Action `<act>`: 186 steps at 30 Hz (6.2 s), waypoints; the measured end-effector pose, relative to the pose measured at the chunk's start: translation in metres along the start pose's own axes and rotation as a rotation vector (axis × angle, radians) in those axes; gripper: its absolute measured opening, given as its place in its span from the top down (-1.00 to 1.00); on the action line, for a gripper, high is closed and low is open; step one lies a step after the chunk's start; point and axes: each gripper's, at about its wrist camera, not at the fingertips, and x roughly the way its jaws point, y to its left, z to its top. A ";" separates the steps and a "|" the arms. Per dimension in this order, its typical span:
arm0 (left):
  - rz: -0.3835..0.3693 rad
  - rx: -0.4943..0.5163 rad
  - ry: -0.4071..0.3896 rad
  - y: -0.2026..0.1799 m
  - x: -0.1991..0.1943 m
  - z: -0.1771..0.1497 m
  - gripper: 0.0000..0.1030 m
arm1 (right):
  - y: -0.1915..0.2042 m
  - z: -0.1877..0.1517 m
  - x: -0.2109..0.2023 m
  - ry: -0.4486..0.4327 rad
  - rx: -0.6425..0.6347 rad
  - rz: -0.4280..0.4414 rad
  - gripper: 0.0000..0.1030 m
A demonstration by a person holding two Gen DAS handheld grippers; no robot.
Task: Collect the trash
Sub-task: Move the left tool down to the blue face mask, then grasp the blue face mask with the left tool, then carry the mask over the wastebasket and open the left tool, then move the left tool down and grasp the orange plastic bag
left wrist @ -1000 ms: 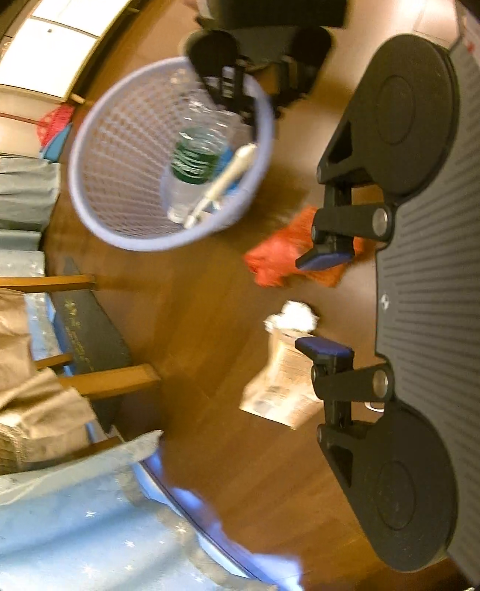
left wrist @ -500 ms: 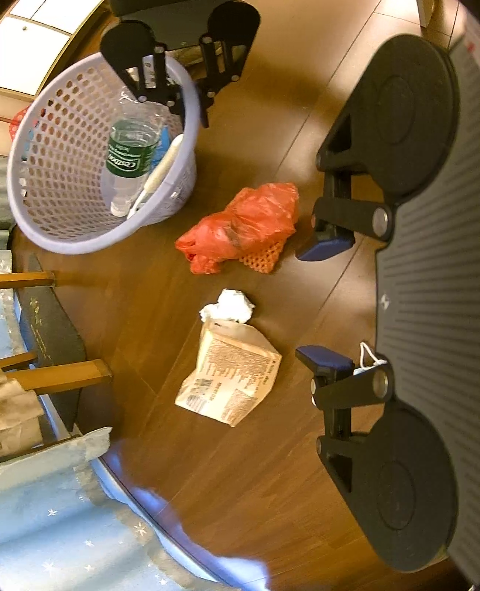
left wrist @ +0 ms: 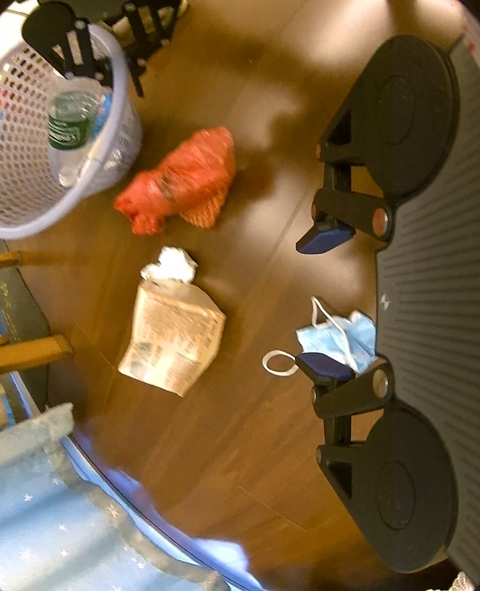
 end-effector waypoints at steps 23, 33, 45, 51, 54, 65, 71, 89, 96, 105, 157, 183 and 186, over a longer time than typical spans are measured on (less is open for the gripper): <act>0.047 0.008 0.076 0.031 0.053 -0.032 -0.06 | -0.001 0.012 0.006 0.030 -0.006 0.004 0.80; 0.044 0.040 0.124 0.032 0.078 -0.041 0.12 | -0.001 0.012 0.007 0.031 -0.006 0.004 0.80; 0.027 0.016 0.142 0.037 0.080 -0.043 0.88 | -0.003 0.012 0.007 0.030 -0.003 0.004 0.80; 0.013 0.008 0.141 0.032 0.065 -0.036 0.96 | -0.004 0.011 0.008 0.028 0.000 0.003 0.80; -0.001 0.007 0.132 0.027 0.055 -0.032 0.96 | -0.004 0.009 0.009 0.026 0.003 0.002 0.80; -0.038 -0.005 0.009 0.010 0.000 0.018 0.96 | -0.005 0.006 0.011 0.018 0.011 0.000 0.80; -0.074 0.025 -0.090 -0.007 -0.033 0.056 0.96 | -0.006 0.003 0.011 0.013 0.013 0.001 0.80; -0.221 0.144 -0.283 -0.080 -0.069 0.160 0.96 | -0.006 -0.002 0.004 -0.007 0.024 0.008 0.81; -0.276 0.153 -0.316 -0.103 -0.049 0.194 0.46 | -0.007 -0.002 0.004 -0.007 0.030 0.009 0.81; -0.230 0.122 -0.333 -0.090 -0.051 0.188 0.39 | -0.011 -0.005 0.009 -0.010 0.043 0.009 0.81; -0.135 -0.036 -0.116 -0.069 0.030 0.086 -0.09 | -0.015 -0.008 0.015 -0.008 0.049 0.005 0.81; -0.190 -0.062 -0.064 -0.102 0.105 0.104 0.06 | -0.019 -0.017 0.023 0.015 0.036 -0.010 0.81; -0.190 -0.020 -0.061 -0.104 0.107 0.103 0.19 | -0.017 -0.019 0.024 0.016 0.011 -0.024 0.81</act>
